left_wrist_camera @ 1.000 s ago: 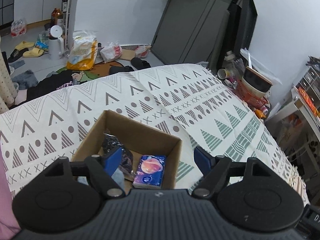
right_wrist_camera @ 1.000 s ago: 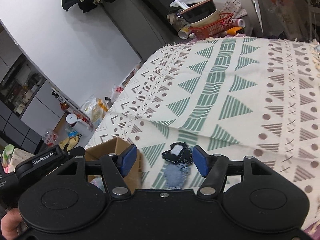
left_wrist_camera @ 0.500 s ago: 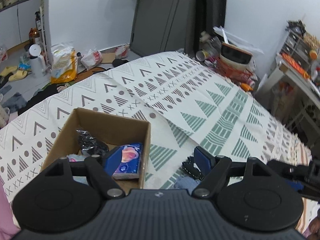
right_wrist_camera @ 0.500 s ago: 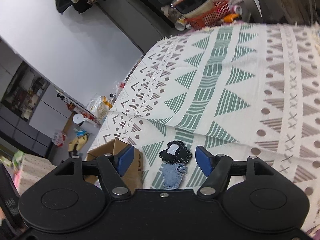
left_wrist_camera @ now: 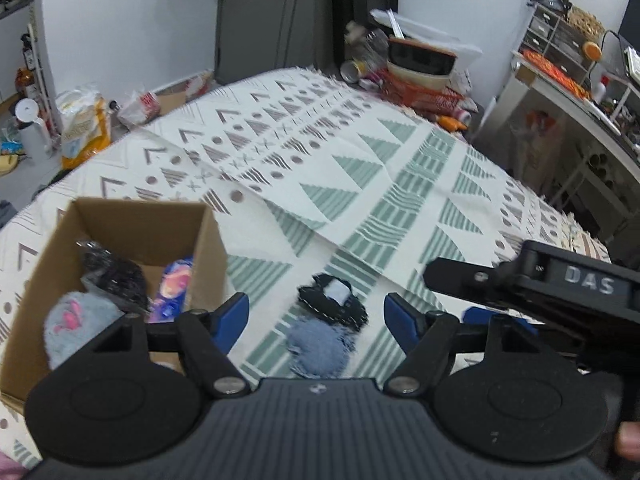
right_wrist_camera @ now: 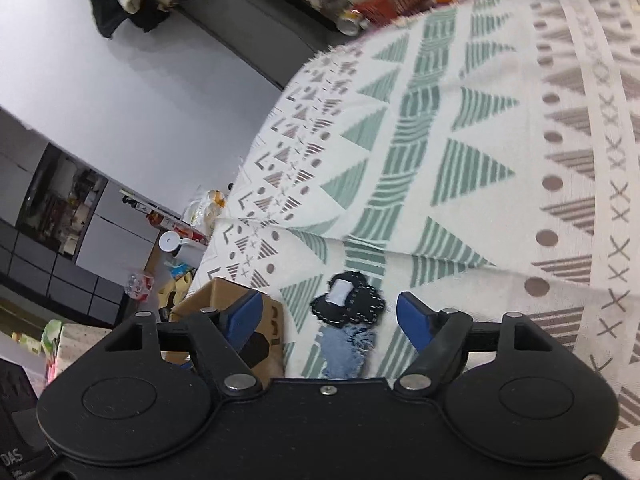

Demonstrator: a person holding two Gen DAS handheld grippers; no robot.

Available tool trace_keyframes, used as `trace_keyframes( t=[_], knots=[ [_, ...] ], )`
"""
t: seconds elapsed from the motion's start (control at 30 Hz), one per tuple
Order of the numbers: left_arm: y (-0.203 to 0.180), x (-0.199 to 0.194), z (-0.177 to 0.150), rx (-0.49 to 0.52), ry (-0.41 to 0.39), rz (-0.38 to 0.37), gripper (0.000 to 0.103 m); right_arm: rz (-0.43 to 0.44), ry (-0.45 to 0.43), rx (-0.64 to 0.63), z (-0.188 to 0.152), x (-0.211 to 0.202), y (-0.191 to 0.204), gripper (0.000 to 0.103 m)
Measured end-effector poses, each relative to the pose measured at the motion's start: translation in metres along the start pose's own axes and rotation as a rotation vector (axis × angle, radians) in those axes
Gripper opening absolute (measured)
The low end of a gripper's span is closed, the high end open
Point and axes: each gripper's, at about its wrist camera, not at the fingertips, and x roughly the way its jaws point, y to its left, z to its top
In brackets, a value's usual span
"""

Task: Organize soft objects
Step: 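Grasp the blue denim plush with the left gripper while the right grasps the black plush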

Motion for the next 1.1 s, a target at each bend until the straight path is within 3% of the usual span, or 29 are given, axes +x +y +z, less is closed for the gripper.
trace_keyframes(
  t=[0.23, 0.37, 0.83, 1.0, 1.1],
  knots=[
    [-0.01, 0.026, -0.005, -0.002, 0.063, -0.006, 0.07, 0.037, 0.053, 0.095, 0.003, 0.024, -0.026, 0.068],
    [-0.008, 0.046, -0.007, -0.062, 0.112, -0.012, 0.058, 0.067, 0.091, 0.156, 0.003, 0.037, -0.04, 0.064],
    [-0.008, 0.096, -0.017, -0.087, 0.231, 0.062, 0.058, 0.158, 0.192, 0.233, 0.005, 0.079, -0.062, 0.062],
    [-0.004, 0.111, -0.02, -0.114, 0.268, 0.068, 0.058, 0.197, 0.212, 0.251, 0.005, 0.091, -0.066, 0.057],
    [-0.004, 0.113, -0.018, -0.112, 0.264, 0.069, 0.057, 0.206, 0.221, 0.251, 0.004, 0.096, -0.066, 0.047]
  ],
)
